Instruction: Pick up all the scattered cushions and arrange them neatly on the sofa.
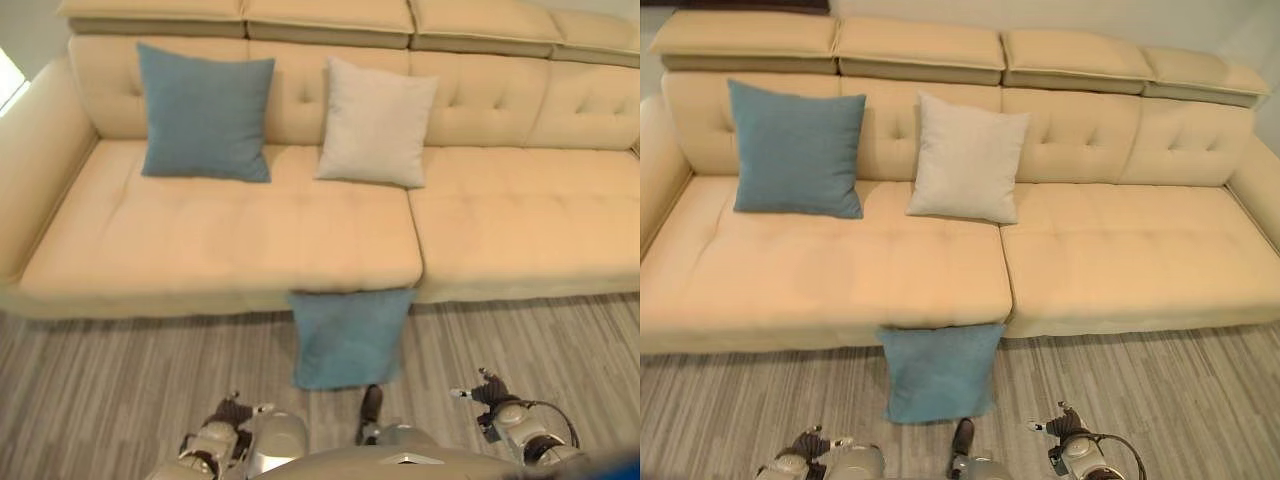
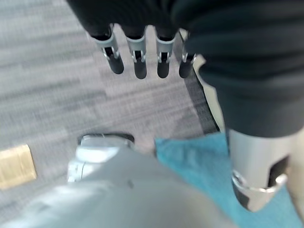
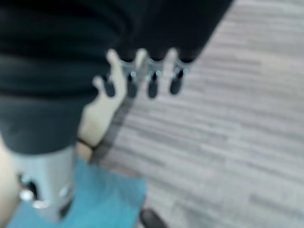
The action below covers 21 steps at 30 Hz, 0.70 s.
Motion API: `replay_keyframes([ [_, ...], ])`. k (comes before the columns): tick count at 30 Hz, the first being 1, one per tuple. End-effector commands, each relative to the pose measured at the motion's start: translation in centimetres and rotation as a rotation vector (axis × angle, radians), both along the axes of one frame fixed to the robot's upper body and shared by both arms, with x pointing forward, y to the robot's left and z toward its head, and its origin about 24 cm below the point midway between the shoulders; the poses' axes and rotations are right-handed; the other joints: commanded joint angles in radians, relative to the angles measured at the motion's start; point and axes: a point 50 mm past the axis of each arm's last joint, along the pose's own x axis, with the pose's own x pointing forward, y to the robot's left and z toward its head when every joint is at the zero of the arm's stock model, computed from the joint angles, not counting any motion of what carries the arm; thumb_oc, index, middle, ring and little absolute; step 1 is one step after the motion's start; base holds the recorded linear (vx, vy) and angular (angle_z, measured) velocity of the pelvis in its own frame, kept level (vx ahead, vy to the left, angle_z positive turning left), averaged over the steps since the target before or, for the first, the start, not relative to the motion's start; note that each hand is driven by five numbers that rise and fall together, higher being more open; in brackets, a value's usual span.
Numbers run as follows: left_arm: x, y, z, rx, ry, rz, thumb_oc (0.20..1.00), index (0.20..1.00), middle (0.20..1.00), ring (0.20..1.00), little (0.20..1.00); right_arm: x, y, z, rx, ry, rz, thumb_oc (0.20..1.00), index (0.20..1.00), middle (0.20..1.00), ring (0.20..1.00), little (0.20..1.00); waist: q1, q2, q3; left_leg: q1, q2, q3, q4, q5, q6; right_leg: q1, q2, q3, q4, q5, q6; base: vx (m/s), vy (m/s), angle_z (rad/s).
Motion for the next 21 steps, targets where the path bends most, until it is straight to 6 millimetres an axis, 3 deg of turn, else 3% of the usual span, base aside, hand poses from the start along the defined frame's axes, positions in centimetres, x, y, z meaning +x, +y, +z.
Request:
replay_keyframes([
  [1, 0.1, 0.4, 0.2, 0.012, -0.004, -0.021, 1.000, 1.000, 1.000, 1.000, 1.000, -0.5, -1.9, 0.3, -0.035, 0.004, -0.052, 1.000, 1.000, 1.000, 1.000, 1.000, -0.015, 0.043, 0.014, 0.023, -0.037, 0.128, -0.176, -0.042, 0.083, -0.008, -0.048, 0.086, 0.126, -0.107, 0.106, 0.03, 0.022, 0.73],
  [3, -0.4, 0.7, 0.1, 0.023, 0.017, -0.024, 1.000, 1.000, 1.000, 1.000, 1.000, -0.8, -1.9, 0.2, -0.033, 0.020, -0.049, 1.000, 1.000, 1.000, 1.000, 1.000, -0.020, 0.046, -0.002, 0.034, -0.044, 0.157, -0.195, -0.046, 0.097, -0.009, -0.047, 0.087, 0.144, -0.115, 0.112, 0.11, 0.120, 0.30],
  [5, -0.4, 0.9, 0.2, 0.026, 0.011, -0.016, 1.000, 1.000, 1.000, 1.000, 1.000, -0.6, -1.5, 0.2, -0.025, 0.008, -0.048, 1.000, 1.000, 1.000, 1.000, 1.000, -0.010, 0.043, -0.002, 0.019, -0.074, 0.112, -0.182, -0.038, 0.098, -0.014, -0.054, 0.088, 0.169, -0.116, 0.113, 0.11, 0.127, -0.15],
  [13, -0.3, 2.4, 0.7, 0.059, -0.005, 0.009, 1.000, 1.000, 1.000, 1.000, 1.000, -0.2, -1.0, 0.1, -0.027, 0.008, -0.017, 1.000, 1.000, 1.000, 1.000, 1.000, 0.030, 0.040, -0.016, 0.089, -0.084, 0.121, -0.233, -0.059, 0.127, 0.017, -0.087, 0.075, 0.181, -0.114, 0.141, 0.10, 0.092, -0.01],
  [16, 0.1, 3.0, 1.1, 0.068, -0.033, 0.031, 1.000, 1.000, 1.000, 1.000, 1.000, 0.8, -0.7, 0.5, -0.028, -0.017, 0.005, 1.000, 1.000, 1.000, 1.000, 1.000, 0.046, 0.039, -0.004, 0.095, -0.087, 0.130, -0.231, -0.069, 0.141, -0.016, -0.114, 0.079, 0.235, -0.085, 0.166, 0.01, 0.059, -0.09],
  [17, 1.1, 3.3, 1.6, 0.078, -0.069, 0.020, 1.000, 1.000, 1.000, 1.000, 1.000, 1.6, -0.6, 0.8, -0.027, -0.044, 0.015, 1.000, 1.000, 1.000, 1.000, 1.000, 0.038, 0.044, 0.018, 0.087, -0.089, 0.116, -0.220, -0.072, 0.149, -0.063, -0.098, 0.137, 0.290, -0.071, 0.181, -0.03, 0.030, -0.28],
  [18, 1.1, 3.3, 1.6, 0.078, -0.069, 0.020, 1.000, 1.000, 1.000, 1.000, 1.000, 1.7, -0.6, 0.8, -0.026, -0.044, 0.015, 1.000, 1.000, 1.000, 1.000, 1.000, 0.037, 0.043, 0.015, 0.083, -0.089, 0.116, -0.222, -0.069, 0.149, -0.067, -0.099, 0.136, 0.288, -0.069, 0.181, -0.03, 0.025, -0.15],
  [19, 1.8, 3.3, 1.9, 0.086, -0.091, 0.007, 1.000, 1.000, 1.000, 1.000, 1.000, 2.2, -0.6, 1.1, -0.028, -0.060, 0.020, 1.000, 1.000, 1.000, 1.000, 1.000, 0.022, 0.049, 0.023, 0.077, -0.096, 0.095, -0.220, -0.068, 0.150, -0.096, -0.074, 0.197, 0.287, -0.081, 0.174, -0.01, 0.007, 0.20],
  [21, 2.6, 3.4, 2.3, 0.092, -0.116, -0.001, 1.000, 1.000, 1.000, 1.000, 1.000, 2.7, -0.7, 1.4, -0.036, -0.075, 0.029, 1.000, 1.000, 1.000, 1.000, 1.000, 0.013, 0.051, 0.034, 0.062, -0.099, 0.083, -0.210, -0.065, 0.145, -0.107, -0.077, 0.208, 0.270, -0.088, 0.165, -0.02, -0.030, 0.37],
])
